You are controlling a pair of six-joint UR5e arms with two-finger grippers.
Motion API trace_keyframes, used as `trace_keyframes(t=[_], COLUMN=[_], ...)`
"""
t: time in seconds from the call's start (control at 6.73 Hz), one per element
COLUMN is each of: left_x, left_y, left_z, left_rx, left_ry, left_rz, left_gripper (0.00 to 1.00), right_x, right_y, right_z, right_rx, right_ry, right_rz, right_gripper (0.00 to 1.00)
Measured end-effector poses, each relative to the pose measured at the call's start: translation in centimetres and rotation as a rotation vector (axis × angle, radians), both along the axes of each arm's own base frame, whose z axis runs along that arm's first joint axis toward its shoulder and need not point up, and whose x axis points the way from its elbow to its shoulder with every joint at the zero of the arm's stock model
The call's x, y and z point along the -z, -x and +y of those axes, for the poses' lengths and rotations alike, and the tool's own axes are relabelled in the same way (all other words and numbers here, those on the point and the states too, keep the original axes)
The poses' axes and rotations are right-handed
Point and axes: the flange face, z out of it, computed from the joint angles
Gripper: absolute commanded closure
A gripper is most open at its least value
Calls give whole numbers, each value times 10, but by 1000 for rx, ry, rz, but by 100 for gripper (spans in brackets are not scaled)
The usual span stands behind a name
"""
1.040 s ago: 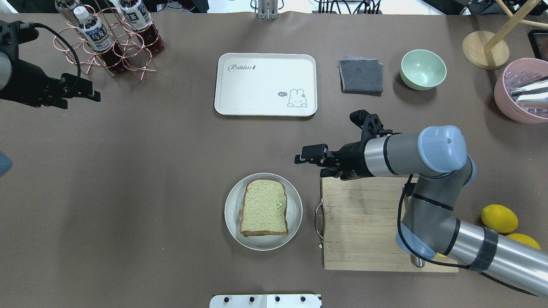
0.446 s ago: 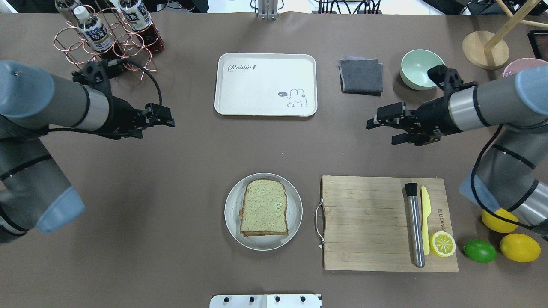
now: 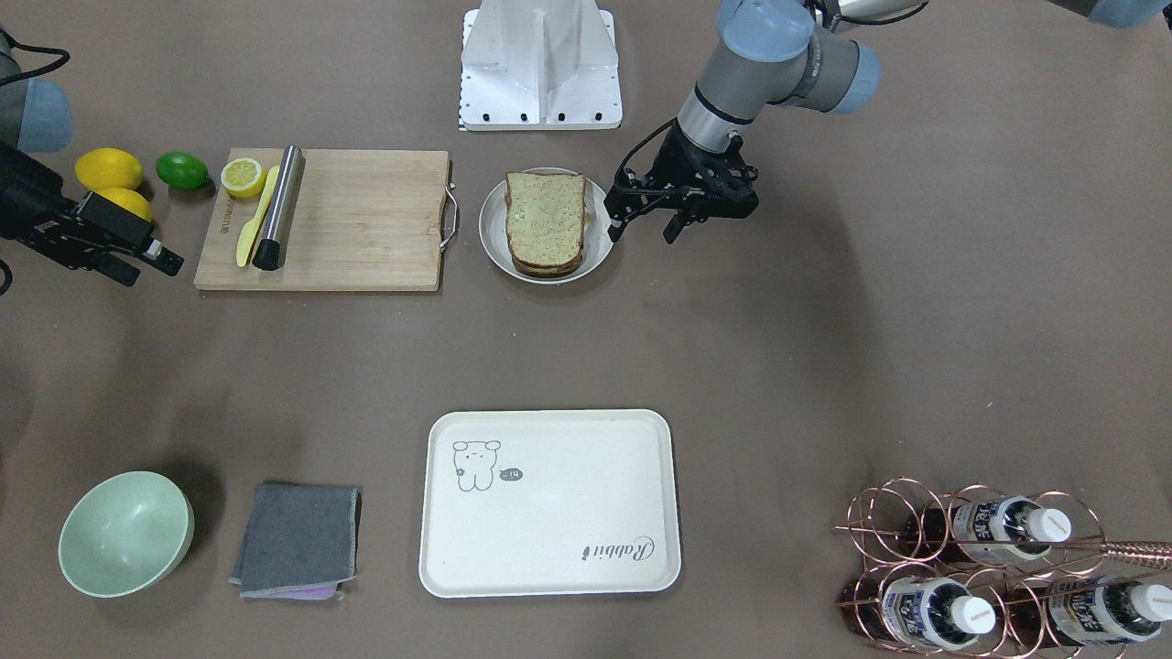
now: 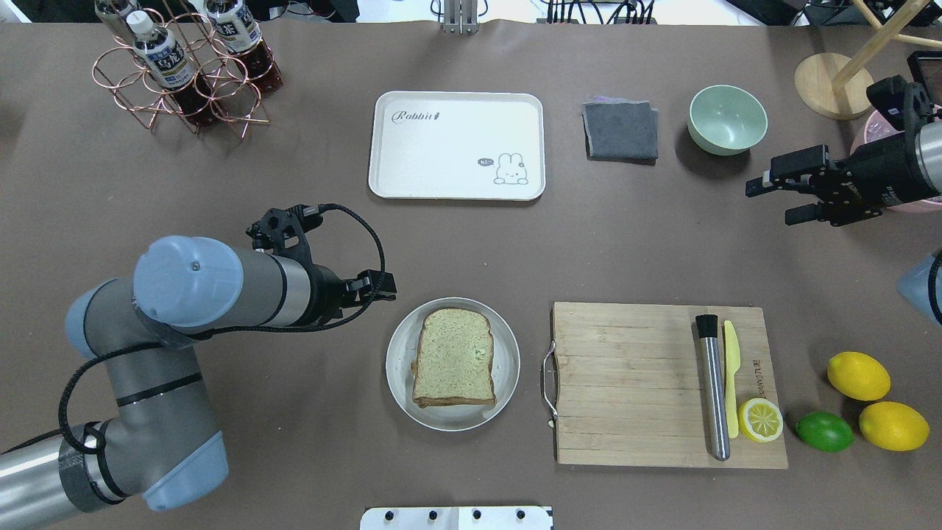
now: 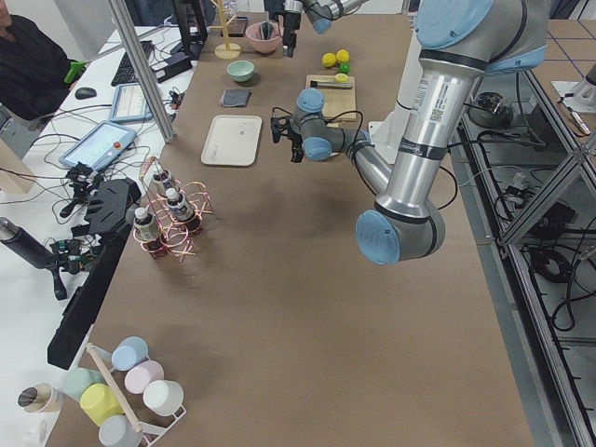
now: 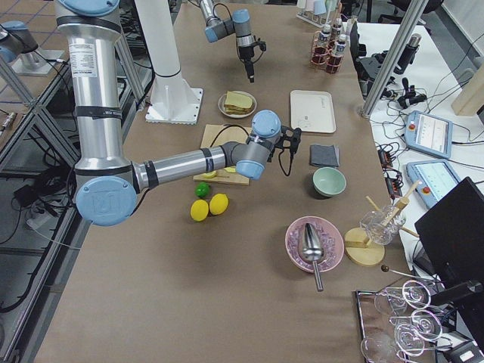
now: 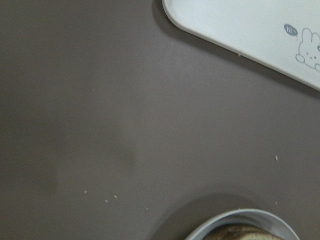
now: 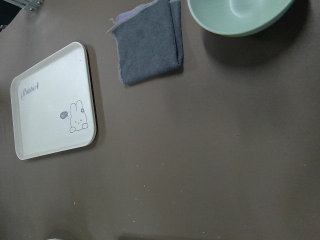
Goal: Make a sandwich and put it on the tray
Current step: 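Lower the left gripper to the white plate rim and grasp it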
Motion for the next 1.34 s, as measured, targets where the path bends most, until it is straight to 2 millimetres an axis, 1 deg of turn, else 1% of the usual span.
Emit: trace_keyframes(t=[0.15,0.3,0.45,0.74,1.34], left_x=[-4,-7,-9,-12,-16], left_y=[-11,-18,-22,-23,-34], left_z=[10,17,21,23,40], left_rx=[-3,0,-1,-1,-32], left_ry=[-5,-12,-15,-15,-14], left_rz=[-11,-19,-24,-29,-37], left_gripper=[41,40,40,40,40], right_x=[-4,-6,-7,-8,-11], right_y=[-3,-5,-5,-5,-4], right_z=[1,2,3,3,2], right_rx=[-2,-2,-2,-3,-8], right_ry=[0,2,4,5,8], right_rz=[4,6,8,10,15], right_gripper=[0,0,0,0,0])
